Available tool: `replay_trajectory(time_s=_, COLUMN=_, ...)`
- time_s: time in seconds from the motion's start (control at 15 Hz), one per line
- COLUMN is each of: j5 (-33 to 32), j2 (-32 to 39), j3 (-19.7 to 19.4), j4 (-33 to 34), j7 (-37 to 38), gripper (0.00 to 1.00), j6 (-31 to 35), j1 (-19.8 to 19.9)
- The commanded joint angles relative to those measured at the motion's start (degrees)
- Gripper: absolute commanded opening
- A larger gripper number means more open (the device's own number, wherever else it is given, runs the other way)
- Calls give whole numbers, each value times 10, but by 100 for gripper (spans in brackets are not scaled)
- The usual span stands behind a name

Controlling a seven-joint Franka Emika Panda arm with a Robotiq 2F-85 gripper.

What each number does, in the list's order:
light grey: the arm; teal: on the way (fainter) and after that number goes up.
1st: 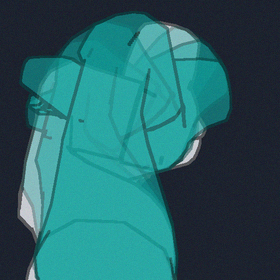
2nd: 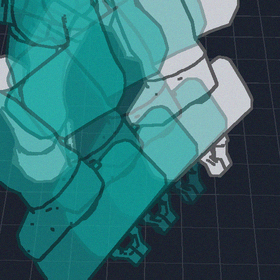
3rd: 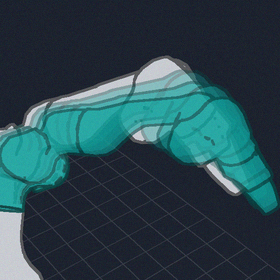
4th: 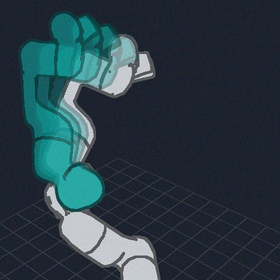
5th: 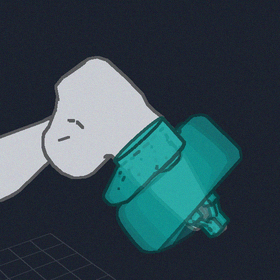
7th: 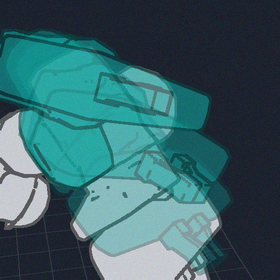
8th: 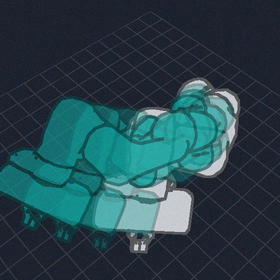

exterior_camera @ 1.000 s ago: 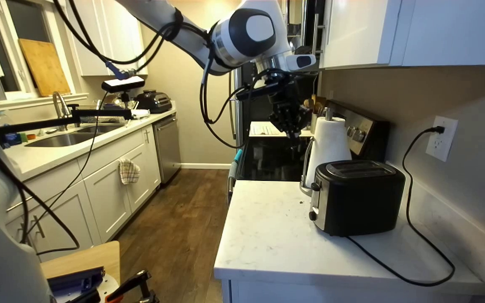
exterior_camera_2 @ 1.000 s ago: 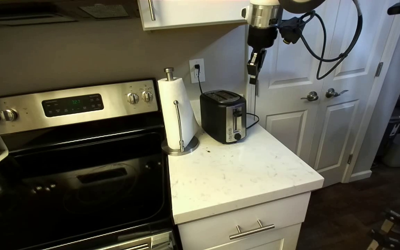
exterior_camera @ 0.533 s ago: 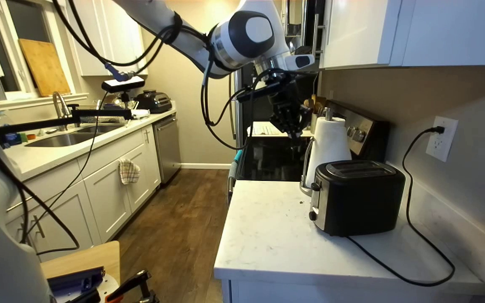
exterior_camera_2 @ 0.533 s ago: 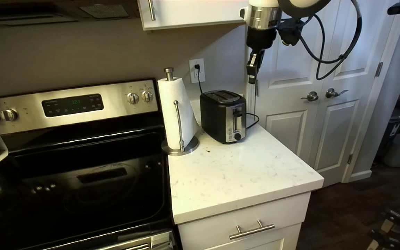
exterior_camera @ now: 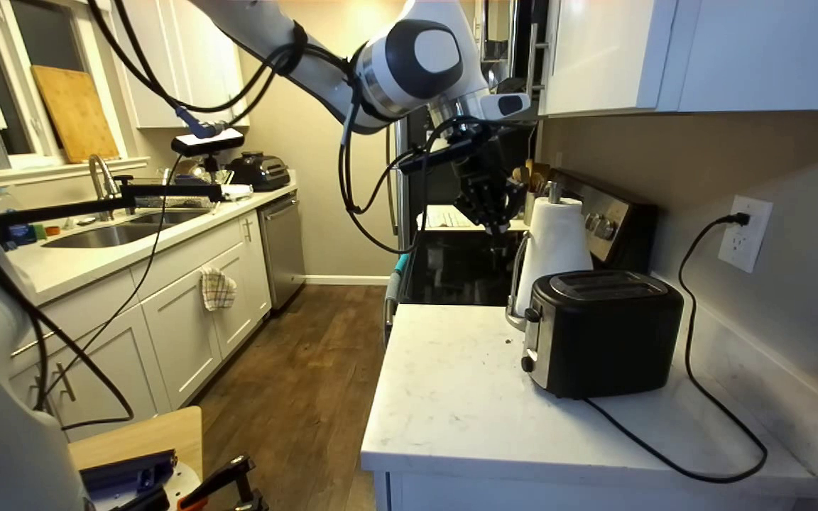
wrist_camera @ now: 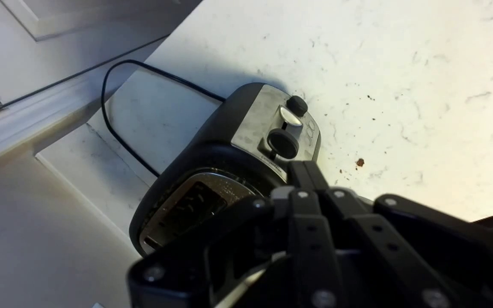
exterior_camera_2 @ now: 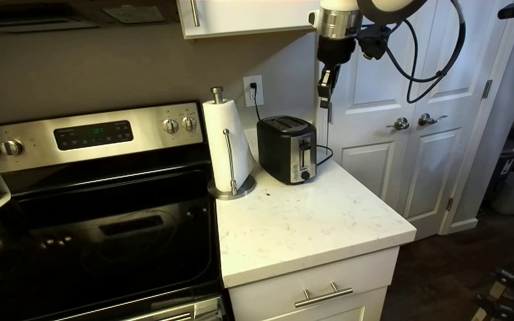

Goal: Push down the switch of the toaster

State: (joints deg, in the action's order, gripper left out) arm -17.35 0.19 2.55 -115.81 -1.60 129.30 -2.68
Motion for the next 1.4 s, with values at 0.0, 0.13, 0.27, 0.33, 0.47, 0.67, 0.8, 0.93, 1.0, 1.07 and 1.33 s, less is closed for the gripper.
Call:
replay_trajectory(time_s=0.0, j5=1, j2=0, j3=0, j4=1, j7=0, gripper=1, j6=-2, j1=0)
replay_trajectory(time_s=0.13, j5=1, j2=0, j3=0, j4=1, j7=0, gripper=1, j6=-2, j1=0)
replay_trajectory(time_s=0.27, j5=1, j2=0, j3=0, j4=1, j7=0, gripper=1, j6=-2, j1=0)
replay_trajectory(time_s=0.33, j5=0, j2=0, j3=0, j4=1, j7=0, gripper=1, j6=-2, j1=0)
replay_trajectory(time_s=0.47, j5=0, j2=0, j3=0, j4=1, j7=0, gripper=1, j6=-2, j1=0)
replay_trajectory(time_s=0.67, j5=0, j2=0, j3=0, j4=1, j7=0, gripper=1, j6=-2, j1=0)
replay_trajectory(time_s=0.8, j5=0, j2=0, j3=0, j4=1, j7=0, gripper=1, j6=-2, j1=0)
replay_trajectory(time_s=0.93, j5=0, j2=0, j3=0, j4=1, j7=0, gripper=1, j6=-2, j1=0)
replay_trajectory(time_s=1.0, j5=0, j2=0, j3=0, j4=1, j7=0, gripper=1, j6=-2, j1=0)
replay_trajectory(time_s=1.07, j5=5, j2=2, j3=1, j4=2, j7=7, gripper=0, j6=4, j1=-1)
replay_trajectory(time_s=1.33, j5=10, j2=32, j3=5, j4=1, j7=62, gripper=0, j6=49, j1=-5)
